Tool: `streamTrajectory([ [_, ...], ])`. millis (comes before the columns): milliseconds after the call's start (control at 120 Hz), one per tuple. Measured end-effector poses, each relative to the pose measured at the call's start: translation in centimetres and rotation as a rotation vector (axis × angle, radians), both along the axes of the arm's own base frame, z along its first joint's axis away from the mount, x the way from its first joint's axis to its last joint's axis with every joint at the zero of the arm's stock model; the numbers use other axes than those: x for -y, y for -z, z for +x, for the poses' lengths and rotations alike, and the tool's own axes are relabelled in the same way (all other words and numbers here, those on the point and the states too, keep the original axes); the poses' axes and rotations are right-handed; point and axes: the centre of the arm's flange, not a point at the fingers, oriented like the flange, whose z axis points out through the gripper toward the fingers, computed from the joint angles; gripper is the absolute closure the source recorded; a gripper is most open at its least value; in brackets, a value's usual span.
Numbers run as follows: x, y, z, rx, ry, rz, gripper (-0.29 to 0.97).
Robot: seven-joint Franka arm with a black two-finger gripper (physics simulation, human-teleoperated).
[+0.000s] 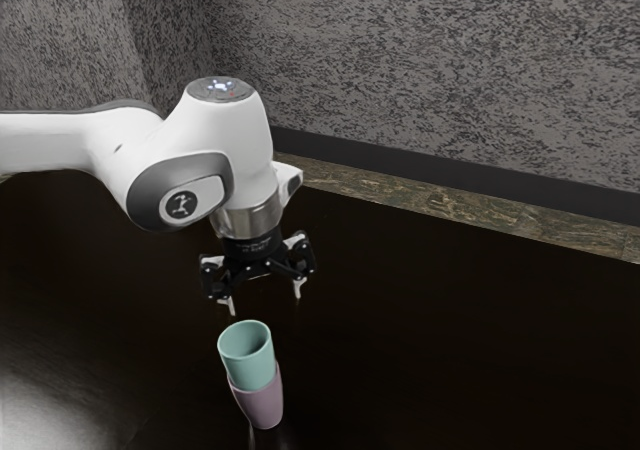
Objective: Place the left cup onto the right cup
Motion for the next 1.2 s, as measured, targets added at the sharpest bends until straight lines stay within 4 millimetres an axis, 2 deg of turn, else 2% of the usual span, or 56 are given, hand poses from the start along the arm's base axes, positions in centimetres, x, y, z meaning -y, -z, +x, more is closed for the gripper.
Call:
streamTrajectory([
  [258, 0.3, -4.3, 1.0, 0.018, 0.077, 0.007, 0.0],
  [475, 0.1, -6.2, 2.0, 0.005, 0.133, 0.011, 0.0],
  [758, -3.0, -9.0, 6.2, 0.026, 0.208, 0.016, 0.0],
  [992, -4.9, -11.2, 8.8, 0.045, 0.312, 0.033, 0.0],
  [1200, -6.7, -12.2, 11.0, 0.04, 0.391, 0.05, 0.0],
])
